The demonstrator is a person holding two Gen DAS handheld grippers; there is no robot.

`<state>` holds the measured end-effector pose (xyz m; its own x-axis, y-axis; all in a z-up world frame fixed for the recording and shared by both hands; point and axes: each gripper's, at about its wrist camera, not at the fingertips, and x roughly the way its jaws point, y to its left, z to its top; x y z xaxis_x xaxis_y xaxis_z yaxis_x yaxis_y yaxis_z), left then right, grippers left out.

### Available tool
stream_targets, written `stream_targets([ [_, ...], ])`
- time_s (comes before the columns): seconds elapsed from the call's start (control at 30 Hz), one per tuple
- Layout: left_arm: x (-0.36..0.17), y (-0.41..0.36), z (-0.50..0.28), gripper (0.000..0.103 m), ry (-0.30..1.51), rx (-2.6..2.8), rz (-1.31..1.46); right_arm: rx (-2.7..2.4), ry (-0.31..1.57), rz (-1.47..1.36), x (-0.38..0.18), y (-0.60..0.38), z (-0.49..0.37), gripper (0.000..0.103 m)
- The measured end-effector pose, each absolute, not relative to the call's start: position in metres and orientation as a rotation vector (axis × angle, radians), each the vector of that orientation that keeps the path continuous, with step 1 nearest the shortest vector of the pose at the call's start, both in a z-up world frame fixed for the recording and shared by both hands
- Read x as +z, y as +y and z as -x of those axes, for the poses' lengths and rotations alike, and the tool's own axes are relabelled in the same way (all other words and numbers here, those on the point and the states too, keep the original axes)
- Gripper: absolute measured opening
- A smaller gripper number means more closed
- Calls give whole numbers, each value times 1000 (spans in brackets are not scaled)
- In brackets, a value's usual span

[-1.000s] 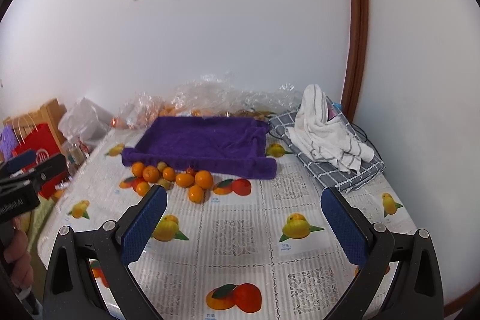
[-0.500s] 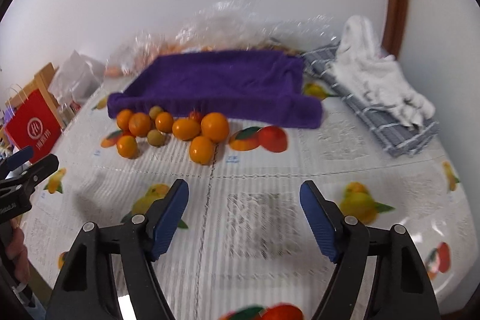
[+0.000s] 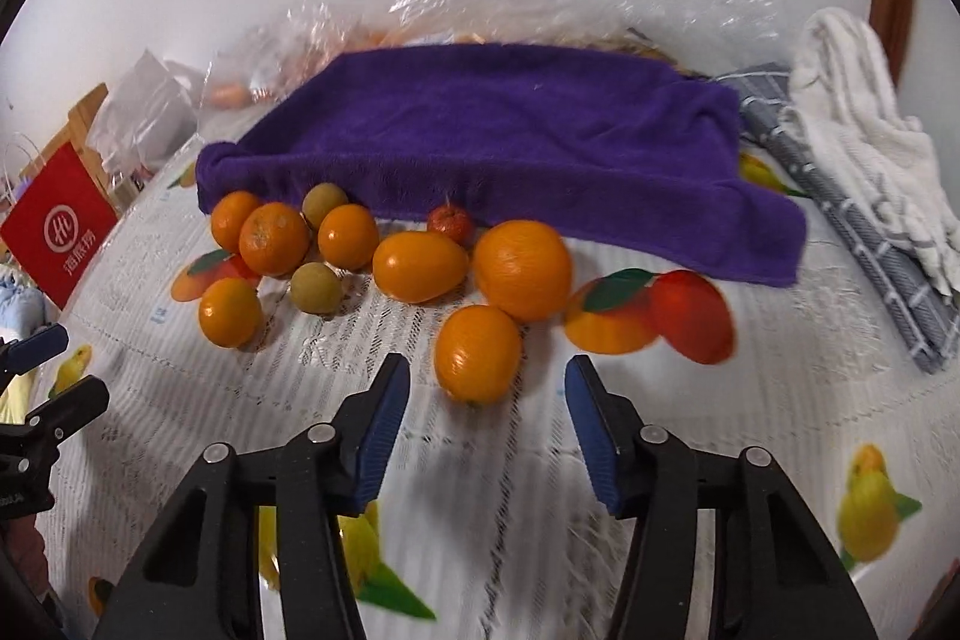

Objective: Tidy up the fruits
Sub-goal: 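Grasp a small orange with the right gripper while the left gripper grasps another small orange, then carry the small oranges in both grippers up over the purple towel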

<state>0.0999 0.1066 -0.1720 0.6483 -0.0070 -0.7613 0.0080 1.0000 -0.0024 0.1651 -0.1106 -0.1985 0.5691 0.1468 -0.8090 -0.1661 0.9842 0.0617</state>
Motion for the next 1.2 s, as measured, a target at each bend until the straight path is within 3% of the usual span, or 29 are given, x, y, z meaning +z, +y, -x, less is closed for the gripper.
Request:
stream_targets([
  [0.2, -175, 89, -117, 89, 879, -71, 27, 181, 947, 22, -209, -108, -176, 32],
  [0.43, -178, 47, -145, 88, 864, -94, 8, 167, 920, 56, -194, -133, -144, 32],
  [0.57, -183, 31, -158, 63, 872, -83, -17, 134, 909, 39, -186, -163, -120, 32],
  [0.63, -185, 27, -164, 55, 878, -77, -1, 136, 918, 47, -185, -173, -111, 32],
  [0.7, -186, 26, -166, 36, 874, -73, 12, 117, 906, 81, -183, -180, -100, 32],
  [0.73, -187, 26, -167, 33, 872, -73, 15, 106, 898, 95, -182, -182, -96, 32],
  [1.2, -160, 56, -131, 32, 855, -68, 98, 88, 887, 26, -172, -197, -78, 32],
])
